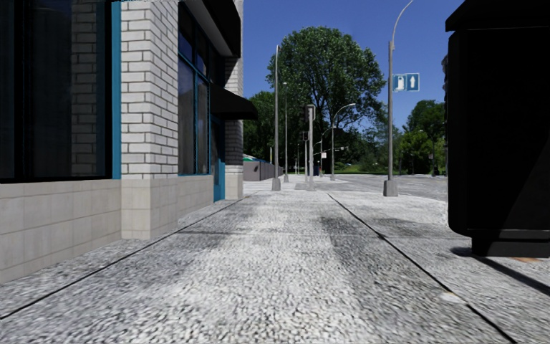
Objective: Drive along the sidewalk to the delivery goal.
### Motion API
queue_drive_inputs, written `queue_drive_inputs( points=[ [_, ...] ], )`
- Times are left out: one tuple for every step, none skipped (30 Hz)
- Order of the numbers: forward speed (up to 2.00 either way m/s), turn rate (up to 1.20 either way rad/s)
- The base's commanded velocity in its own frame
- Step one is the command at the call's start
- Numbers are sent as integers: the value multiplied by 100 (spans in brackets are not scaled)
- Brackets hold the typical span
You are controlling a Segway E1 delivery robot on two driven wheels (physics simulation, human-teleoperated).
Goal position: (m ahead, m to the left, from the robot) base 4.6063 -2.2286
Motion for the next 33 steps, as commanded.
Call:
queue_drive_inputs(
  points=[
    [148,-24],
    [147,-24],
    [147,-24],
    [147,-25],
    [147,-25],
    [147,-25],
    [147,-25],
    [147,-25],
    [147,-25],
    [147,-25],
    [147,-25],
    [147,-25],
    [147,-25],
    [147,-25],
    [147,-25],
    [146,-25],
    [146,-25],
    [144,-25],
    [138,-27],
    [132,-29],
    [132,-29],
    [126,-36],
    [121,-40],
    [121,-40],
    [116,-47],
    [115,-49],
    [114,-55],
    [114,-55],
    [113,-57],
    [112,-58],
    [112,-58],
    [112,-58],
    [111,-58]
  ],
)
